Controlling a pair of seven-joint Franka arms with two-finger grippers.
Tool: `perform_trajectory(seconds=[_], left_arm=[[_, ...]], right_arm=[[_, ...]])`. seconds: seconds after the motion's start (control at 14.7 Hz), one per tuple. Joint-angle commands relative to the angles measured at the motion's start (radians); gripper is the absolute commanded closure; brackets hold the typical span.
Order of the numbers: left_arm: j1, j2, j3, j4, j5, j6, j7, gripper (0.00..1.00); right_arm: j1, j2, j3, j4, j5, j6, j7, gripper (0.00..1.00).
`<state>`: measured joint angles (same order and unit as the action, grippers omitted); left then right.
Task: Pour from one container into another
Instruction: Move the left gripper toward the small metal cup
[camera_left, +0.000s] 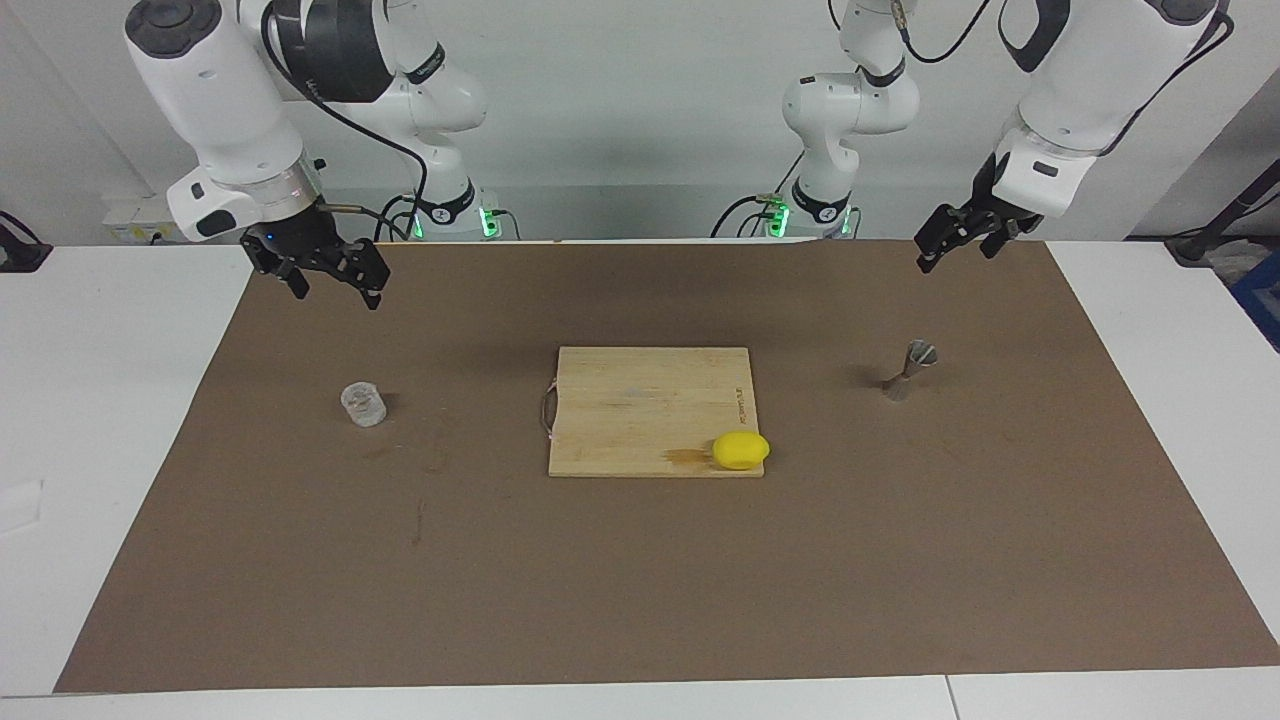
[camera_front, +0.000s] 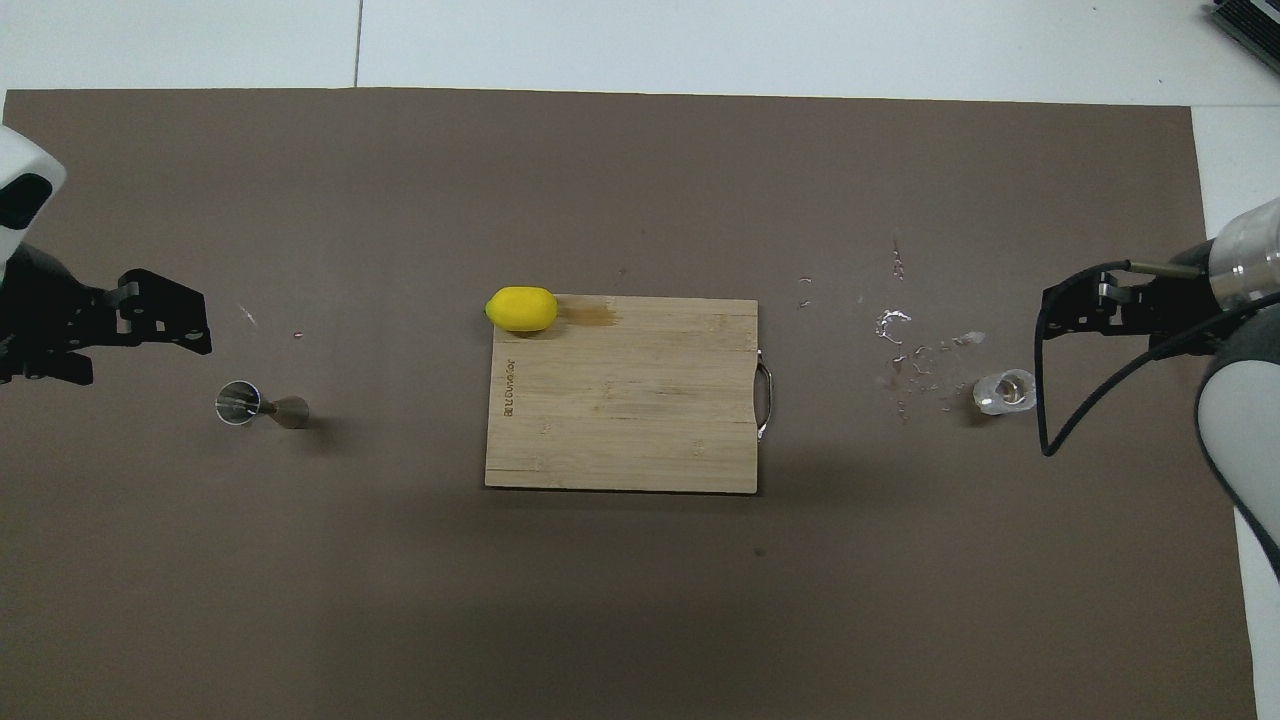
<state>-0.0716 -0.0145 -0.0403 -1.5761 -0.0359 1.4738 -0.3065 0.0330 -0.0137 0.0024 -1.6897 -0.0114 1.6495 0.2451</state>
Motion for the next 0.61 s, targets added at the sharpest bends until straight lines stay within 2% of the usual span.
perform_trajectory(seconds=[0.0,0.55], left_arm=[[-0.010,-0.030,0.008,-0.039,-0.009,0.023,-0.011,0.00],[-0.001,-0.036,0.010,-0.050,-0.009,0.026,-0.014,0.00]], right_arm=[[-0.010,-0.022,0.002,-0.024,0.025,0.012,-0.018,0.00],[-0.010,-0.022,0.002,-0.024,0.025,0.012,-0.018,0.00]])
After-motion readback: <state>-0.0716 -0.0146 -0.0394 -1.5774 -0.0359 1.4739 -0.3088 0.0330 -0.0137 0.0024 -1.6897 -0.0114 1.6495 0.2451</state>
